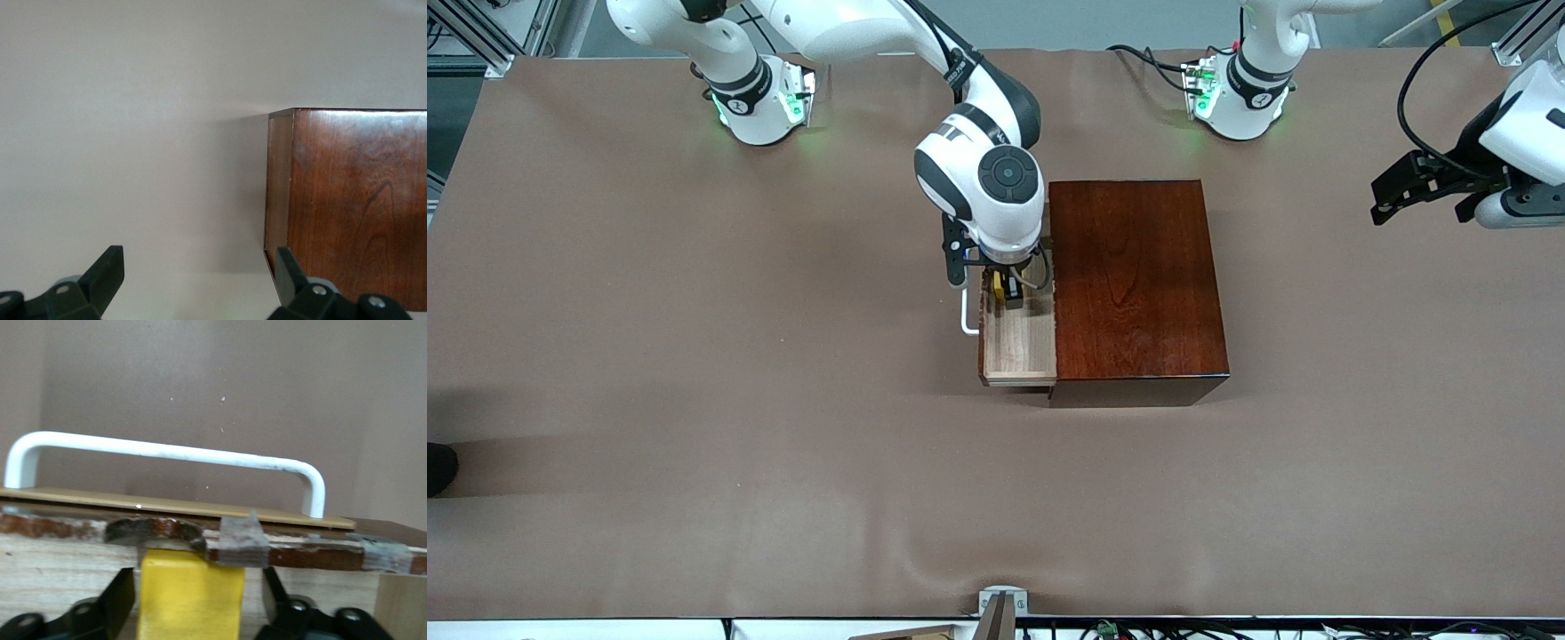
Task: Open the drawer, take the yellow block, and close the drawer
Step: 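Lower the right gripper and close it on the yellow cube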
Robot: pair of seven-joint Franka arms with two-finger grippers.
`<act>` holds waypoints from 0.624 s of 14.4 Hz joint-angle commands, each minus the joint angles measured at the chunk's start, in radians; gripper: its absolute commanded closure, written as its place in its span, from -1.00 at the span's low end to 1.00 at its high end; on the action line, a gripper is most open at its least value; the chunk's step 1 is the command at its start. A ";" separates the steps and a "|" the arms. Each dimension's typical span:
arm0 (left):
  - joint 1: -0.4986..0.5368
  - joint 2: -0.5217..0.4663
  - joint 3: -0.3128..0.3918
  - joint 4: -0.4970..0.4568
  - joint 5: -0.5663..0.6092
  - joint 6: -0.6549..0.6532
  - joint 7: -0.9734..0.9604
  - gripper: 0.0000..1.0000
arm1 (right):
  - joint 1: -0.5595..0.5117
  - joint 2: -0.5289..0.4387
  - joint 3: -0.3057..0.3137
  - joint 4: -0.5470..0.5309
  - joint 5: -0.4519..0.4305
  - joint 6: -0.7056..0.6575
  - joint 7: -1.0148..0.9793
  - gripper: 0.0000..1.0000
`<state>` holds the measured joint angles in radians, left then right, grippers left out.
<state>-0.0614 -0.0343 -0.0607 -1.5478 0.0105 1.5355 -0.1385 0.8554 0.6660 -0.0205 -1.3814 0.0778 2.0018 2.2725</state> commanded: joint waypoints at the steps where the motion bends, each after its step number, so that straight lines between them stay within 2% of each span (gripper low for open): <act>1: 0.011 -0.003 -0.008 -0.008 -0.003 0.018 0.003 -1.00 | -0.001 -0.005 -0.002 0.002 -0.004 0.003 0.024 1.00; 9: 0.000 0.008 -0.018 -0.006 -0.003 0.049 -0.004 -1.00 | -0.033 -0.008 -0.002 0.073 0.043 -0.040 0.027 1.00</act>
<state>-0.0622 -0.0279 -0.0680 -1.5483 0.0105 1.5677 -0.1385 0.8421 0.6651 -0.0306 -1.3414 0.1001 1.9989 2.2859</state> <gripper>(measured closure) 0.000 0.441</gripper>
